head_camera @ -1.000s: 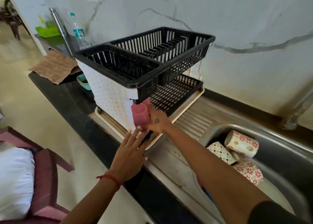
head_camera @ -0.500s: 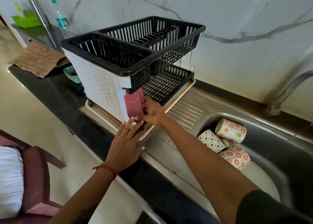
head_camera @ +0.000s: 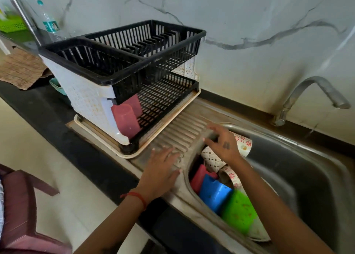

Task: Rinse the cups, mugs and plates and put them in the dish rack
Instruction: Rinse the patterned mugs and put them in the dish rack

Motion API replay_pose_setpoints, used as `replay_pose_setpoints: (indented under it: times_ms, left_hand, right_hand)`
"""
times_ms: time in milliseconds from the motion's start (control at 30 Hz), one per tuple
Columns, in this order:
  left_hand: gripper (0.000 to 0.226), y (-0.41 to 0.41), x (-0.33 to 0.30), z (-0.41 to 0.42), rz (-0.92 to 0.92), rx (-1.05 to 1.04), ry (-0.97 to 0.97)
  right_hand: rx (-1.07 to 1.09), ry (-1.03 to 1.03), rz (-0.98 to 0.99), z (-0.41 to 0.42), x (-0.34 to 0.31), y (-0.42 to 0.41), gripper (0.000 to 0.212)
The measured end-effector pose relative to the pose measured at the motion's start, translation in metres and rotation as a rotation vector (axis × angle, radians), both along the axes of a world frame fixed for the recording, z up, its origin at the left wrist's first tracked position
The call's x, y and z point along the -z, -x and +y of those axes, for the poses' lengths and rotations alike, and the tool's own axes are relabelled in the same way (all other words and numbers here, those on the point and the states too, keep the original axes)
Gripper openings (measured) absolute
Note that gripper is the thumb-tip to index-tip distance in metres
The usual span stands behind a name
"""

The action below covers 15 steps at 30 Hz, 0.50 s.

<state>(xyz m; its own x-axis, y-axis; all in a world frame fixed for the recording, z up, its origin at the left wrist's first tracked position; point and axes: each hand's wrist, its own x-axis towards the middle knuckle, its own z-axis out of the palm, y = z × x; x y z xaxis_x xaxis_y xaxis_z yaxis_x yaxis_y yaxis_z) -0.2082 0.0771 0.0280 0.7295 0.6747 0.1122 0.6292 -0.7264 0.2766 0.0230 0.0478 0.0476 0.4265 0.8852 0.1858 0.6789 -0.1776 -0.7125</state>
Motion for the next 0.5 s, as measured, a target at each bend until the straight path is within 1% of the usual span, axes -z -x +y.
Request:
replay_pose_setpoints:
  times_ms: [67, 167, 233, 267, 333, 500]
  left_hand:
    - [0.056, -0.022, 0.006, -0.012, 0.073, 0.042, 0.049]
    - [0.059, -0.045, 0.016, -0.026, 0.149, 0.042, 0.184]
    - [0.061, -0.051, 0.025, -0.033, 0.235, 0.034, 0.237]
    - [0.062, -0.052, 0.029, -0.036, 0.283, 0.038, 0.224]
    - [0.065, -0.051, 0.035, -0.039, 0.346, 0.047, 0.168]
    - [0.07, -0.051, 0.04, -0.037, 0.333, 0.027, 0.192]
  right_hand:
    - [0.108, 0.196, -0.078, -0.023, 0.021, -0.027, 0.055]
    - [0.167, 0.558, -0.144, -0.052, 0.051, -0.049, 0.08]
    - [0.177, 0.683, -0.123, -0.067, 0.066, -0.055, 0.095]
    - [0.17, 0.701, -0.091, -0.072, 0.072, -0.055, 0.1]
    - [0.163, 0.658, -0.044, -0.078, 0.081, -0.054, 0.104]
    - [0.157, 0.637, -0.12, -0.079, 0.082, -0.061, 0.1]
